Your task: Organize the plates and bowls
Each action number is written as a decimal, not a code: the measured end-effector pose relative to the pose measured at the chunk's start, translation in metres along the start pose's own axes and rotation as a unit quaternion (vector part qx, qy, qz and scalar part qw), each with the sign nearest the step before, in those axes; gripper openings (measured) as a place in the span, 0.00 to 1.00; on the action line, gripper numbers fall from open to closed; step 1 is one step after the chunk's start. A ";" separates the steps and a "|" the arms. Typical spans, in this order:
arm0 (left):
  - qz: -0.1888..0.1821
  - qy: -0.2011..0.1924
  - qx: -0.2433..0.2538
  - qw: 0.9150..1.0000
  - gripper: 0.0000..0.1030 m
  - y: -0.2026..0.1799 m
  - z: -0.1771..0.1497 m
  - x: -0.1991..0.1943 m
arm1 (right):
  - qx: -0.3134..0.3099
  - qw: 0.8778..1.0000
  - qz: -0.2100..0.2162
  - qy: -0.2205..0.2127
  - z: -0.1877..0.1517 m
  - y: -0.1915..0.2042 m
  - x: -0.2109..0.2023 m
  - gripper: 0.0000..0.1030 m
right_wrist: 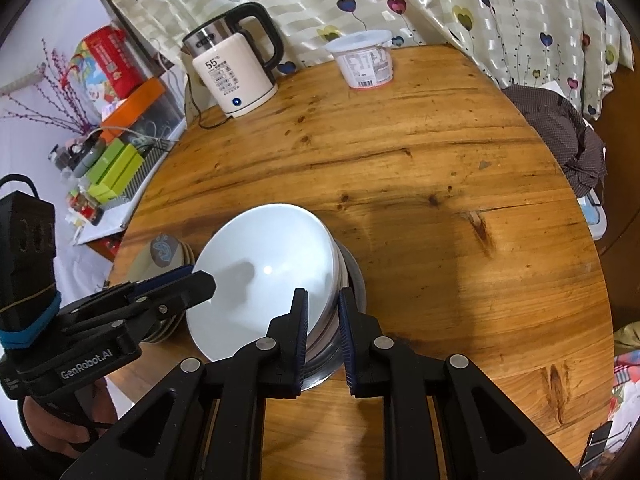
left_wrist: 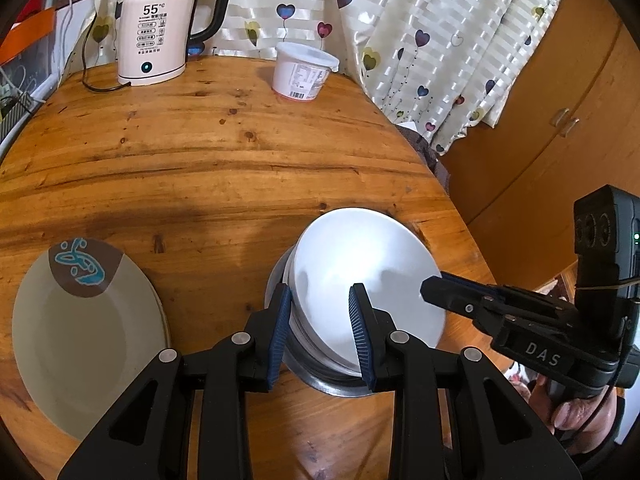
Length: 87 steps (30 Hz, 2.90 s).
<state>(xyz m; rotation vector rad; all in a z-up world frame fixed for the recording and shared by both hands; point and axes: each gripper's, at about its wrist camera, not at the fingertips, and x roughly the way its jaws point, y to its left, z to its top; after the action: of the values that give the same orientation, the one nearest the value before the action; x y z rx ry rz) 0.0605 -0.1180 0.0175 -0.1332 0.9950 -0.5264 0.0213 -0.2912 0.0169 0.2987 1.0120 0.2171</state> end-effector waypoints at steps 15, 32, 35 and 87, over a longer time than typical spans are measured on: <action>-0.003 0.009 -0.008 1.000 0.30 0.005 -0.003 0.004 | 0.000 1.000 0.001 0.003 0.002 0.000 -0.002 0.16; -0.022 -0.031 -0.043 0.998 0.31 0.030 -0.005 -0.011 | 0.000 0.999 0.021 -0.038 0.000 -0.010 -0.027 0.34; -0.027 -0.039 -0.044 0.998 0.31 0.034 -0.009 -0.015 | 0.002 0.999 0.021 -0.040 -0.004 -0.012 -0.028 0.34; -0.045 0.014 -0.085 0.995 0.31 0.050 -0.037 0.007 | 0.052 0.997 0.063 0.012 -0.024 -0.041 0.001 0.23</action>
<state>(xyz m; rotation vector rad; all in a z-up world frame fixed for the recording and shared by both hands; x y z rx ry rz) 0.0509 -0.0728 -0.0250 -0.3247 1.0645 -0.5252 0.0029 -0.3257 -0.0104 0.4563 1.0304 0.2838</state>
